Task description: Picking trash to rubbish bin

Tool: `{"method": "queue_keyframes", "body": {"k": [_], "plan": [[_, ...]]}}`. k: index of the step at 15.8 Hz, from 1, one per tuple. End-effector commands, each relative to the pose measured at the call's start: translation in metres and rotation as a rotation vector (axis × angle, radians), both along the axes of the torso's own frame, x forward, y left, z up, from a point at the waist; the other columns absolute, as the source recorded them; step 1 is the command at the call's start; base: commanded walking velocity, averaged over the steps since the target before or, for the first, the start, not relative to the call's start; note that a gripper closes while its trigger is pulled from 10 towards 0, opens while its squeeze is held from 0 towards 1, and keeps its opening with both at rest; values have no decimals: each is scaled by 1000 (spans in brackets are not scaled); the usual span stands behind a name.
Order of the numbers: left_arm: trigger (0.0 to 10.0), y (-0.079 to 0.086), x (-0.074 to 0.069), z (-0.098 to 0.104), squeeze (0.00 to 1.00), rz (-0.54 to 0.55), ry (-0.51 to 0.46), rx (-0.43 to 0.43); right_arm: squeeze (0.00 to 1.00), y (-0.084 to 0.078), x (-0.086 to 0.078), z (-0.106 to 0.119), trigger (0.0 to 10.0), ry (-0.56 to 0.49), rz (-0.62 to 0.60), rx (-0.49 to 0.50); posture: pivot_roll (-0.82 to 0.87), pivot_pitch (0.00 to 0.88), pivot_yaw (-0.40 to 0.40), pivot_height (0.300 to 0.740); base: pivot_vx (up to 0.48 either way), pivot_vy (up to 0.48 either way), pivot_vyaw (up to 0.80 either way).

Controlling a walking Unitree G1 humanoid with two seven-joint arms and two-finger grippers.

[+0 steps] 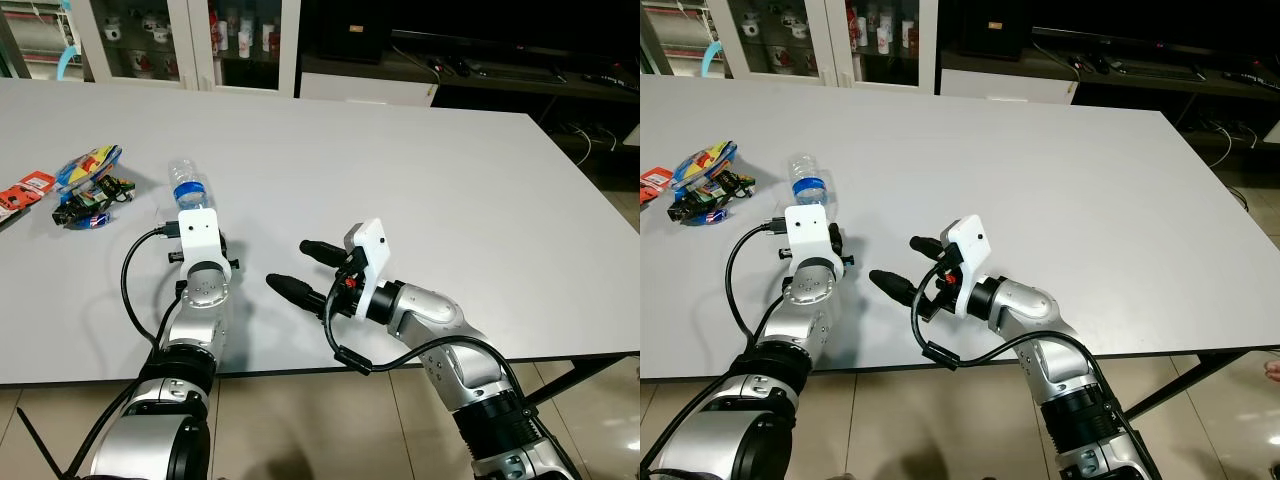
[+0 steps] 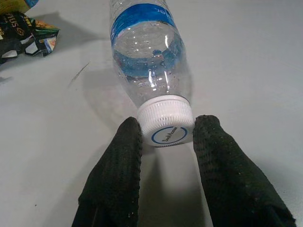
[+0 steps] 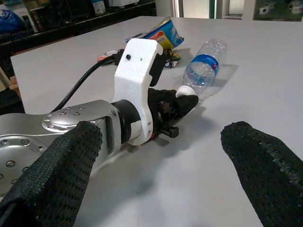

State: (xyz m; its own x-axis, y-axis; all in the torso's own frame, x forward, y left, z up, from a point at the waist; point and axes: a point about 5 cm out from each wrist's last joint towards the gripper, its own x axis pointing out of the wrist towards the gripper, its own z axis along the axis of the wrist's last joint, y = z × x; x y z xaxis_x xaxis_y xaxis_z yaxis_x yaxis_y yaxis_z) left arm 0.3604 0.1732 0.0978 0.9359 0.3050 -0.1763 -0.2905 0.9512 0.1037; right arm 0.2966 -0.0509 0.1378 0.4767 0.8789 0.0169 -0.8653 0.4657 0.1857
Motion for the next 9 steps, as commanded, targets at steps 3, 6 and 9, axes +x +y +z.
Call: {"method": "queue_keyframes", "body": {"k": [3,6,9], "plan": [[0,-5,0,-1,0,-22,2,17,0,-6,1,2,10000,-7,-23,11,-68,38,-114,740,0,0,0],[78,-11,2,7,0,-72,-63,28,0,-6,1,2,10000,-6,-25,12,-68,37,-114,740,0,0,0],[10000,-18,4,20,0,-120,-158,94,0,-8,6,1,10000,-15,-80,5,-69,36,-112,740,0,0,0]]}}
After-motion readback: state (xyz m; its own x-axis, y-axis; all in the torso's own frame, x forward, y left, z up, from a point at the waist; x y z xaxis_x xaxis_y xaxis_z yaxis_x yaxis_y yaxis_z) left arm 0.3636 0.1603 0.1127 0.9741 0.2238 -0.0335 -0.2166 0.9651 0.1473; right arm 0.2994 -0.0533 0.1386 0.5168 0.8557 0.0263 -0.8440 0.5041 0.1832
